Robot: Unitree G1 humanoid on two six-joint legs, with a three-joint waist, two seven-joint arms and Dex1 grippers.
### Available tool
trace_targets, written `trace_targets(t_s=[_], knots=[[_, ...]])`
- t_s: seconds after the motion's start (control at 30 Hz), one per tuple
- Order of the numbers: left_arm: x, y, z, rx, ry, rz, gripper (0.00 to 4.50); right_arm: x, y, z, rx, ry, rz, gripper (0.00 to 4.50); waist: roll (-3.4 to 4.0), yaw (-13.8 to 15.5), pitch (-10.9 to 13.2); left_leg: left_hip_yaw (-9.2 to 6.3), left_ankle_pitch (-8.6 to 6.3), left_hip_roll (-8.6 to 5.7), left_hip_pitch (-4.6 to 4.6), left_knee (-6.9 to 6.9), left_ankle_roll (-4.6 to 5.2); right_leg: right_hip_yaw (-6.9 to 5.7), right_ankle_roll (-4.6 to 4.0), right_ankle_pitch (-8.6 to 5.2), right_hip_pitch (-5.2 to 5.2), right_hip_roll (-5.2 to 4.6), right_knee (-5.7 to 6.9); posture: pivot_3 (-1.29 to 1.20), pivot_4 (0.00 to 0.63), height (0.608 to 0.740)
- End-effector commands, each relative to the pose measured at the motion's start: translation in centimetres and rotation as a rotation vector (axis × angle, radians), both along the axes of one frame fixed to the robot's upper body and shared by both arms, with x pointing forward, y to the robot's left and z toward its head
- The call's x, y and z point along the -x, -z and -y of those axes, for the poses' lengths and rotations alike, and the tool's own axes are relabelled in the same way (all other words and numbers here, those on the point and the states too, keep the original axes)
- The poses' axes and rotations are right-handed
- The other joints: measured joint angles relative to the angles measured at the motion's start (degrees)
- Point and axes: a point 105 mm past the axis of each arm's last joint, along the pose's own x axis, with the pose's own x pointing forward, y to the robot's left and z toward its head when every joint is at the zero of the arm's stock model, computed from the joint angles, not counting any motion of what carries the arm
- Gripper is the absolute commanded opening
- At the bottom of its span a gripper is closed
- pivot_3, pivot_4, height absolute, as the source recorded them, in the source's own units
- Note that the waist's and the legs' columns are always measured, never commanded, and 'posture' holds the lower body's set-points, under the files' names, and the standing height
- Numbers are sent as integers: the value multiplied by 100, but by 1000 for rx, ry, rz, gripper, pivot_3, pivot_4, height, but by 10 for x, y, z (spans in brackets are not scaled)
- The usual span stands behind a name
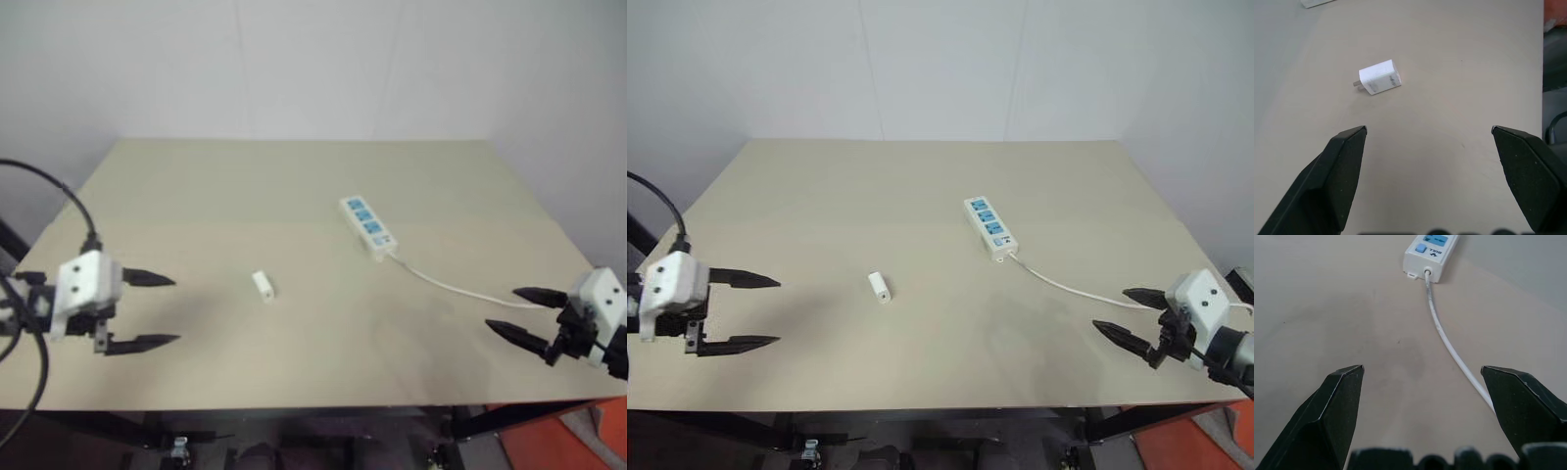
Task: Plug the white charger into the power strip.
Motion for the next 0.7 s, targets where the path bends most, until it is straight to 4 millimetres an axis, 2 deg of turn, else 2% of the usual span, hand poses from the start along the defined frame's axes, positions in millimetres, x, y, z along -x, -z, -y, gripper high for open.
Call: trace_targets(t_s=[0.03,0.53,0.6,0.7], knots=[[2,-4,-12,-48,-36,14,4465,-2,-10,-7,1,-5,39,4500,0,0,0,0,0,0,1,0,0,0,0,0,0,0,0,0,150,740],[6,-6,-23,-73,-82,-25,4465,-11,2,-14,-12,-7,23,4500,-1,5,1,2,0,0,-1,0,0,-1,-2,-1,-1,0,-1,0,150,740],[2,-7,-16,-59,-78,-5,4465,-20,4,-19,-22,-12,30,4500,-3,4,0,2,0,0,0,-1,0,-1,-2,-1,0,0,-1,0,150,740],[-1,-10,-3,-33,-44,16,4465,-43,12,-30,-28,-14,29,4500,-5,-32,0,1,0,1,4,2,0,0,-1,0,2,0,1,0,150,740]])
